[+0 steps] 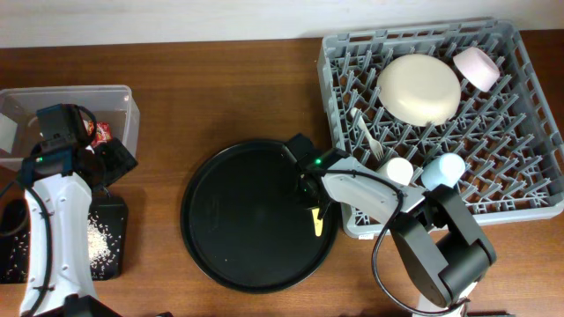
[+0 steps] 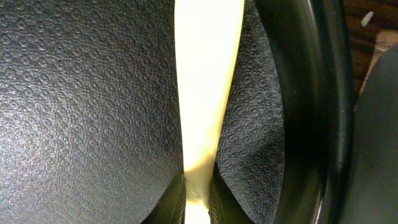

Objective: Sort waste into correct bins and load items into the dishwasher rack

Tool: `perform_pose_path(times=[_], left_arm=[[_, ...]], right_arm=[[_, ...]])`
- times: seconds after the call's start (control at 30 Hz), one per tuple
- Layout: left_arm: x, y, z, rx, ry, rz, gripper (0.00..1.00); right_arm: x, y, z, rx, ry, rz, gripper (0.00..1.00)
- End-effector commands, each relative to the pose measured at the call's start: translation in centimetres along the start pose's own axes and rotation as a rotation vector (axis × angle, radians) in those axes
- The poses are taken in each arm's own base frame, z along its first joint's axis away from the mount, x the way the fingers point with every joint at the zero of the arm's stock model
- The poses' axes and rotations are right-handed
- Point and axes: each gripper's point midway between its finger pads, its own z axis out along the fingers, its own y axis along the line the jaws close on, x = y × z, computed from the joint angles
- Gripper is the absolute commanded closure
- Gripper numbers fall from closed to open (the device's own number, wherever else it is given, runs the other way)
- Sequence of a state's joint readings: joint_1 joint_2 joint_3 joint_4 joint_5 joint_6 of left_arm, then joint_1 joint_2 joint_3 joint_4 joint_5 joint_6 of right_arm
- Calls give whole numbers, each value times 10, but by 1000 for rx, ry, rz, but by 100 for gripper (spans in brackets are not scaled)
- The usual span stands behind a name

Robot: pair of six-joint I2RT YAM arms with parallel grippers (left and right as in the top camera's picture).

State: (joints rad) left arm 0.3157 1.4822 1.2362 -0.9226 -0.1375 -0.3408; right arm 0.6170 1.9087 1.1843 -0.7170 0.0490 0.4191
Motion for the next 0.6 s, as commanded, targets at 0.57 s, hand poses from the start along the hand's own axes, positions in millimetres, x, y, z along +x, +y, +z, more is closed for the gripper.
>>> perform_pose_path(times=[0.57], left_arm=[[-3, -1, -2, 5, -8, -16, 1]], right_arm=[[-18, 24, -11, -82, -41, 152, 78]])
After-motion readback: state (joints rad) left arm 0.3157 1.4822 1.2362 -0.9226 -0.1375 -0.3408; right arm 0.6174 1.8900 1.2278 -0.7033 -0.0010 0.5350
